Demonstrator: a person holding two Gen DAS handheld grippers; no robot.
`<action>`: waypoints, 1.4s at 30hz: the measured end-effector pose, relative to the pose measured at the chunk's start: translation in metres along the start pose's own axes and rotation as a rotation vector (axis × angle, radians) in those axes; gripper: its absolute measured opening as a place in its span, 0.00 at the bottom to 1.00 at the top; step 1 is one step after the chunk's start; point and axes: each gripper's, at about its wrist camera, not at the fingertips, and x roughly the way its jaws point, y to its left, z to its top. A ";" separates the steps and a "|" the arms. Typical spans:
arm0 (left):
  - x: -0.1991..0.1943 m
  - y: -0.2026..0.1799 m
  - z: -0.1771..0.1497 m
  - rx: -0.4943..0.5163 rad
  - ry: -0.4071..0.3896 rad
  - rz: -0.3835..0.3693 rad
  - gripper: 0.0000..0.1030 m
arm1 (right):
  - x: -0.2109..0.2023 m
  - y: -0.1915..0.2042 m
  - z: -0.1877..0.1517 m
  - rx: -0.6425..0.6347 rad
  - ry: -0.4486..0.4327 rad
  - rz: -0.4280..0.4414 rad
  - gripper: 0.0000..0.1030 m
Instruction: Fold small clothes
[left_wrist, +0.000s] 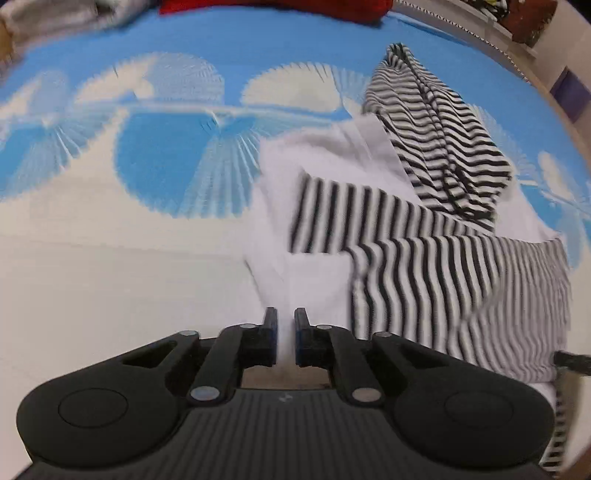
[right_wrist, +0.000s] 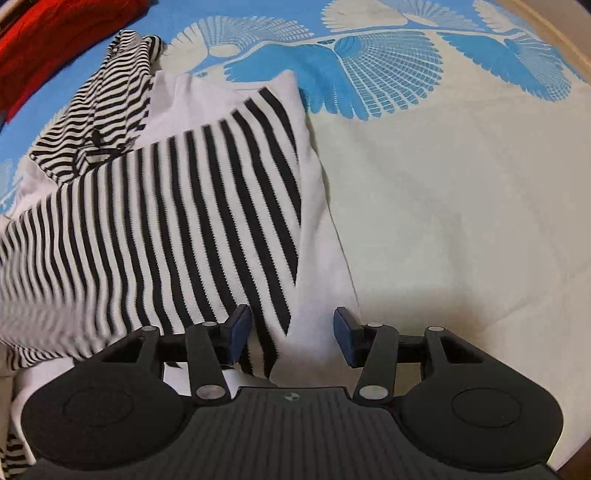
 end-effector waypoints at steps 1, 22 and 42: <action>-0.007 -0.001 0.002 0.013 -0.031 -0.008 0.11 | -0.002 0.000 0.001 0.004 -0.009 -0.004 0.50; 0.031 -0.030 -0.015 0.140 0.101 0.016 0.38 | -0.006 0.027 0.002 -0.138 -0.033 -0.073 0.50; -0.031 -0.056 0.009 0.203 -0.247 0.145 0.38 | -0.061 0.064 0.017 -0.317 -0.300 -0.134 0.49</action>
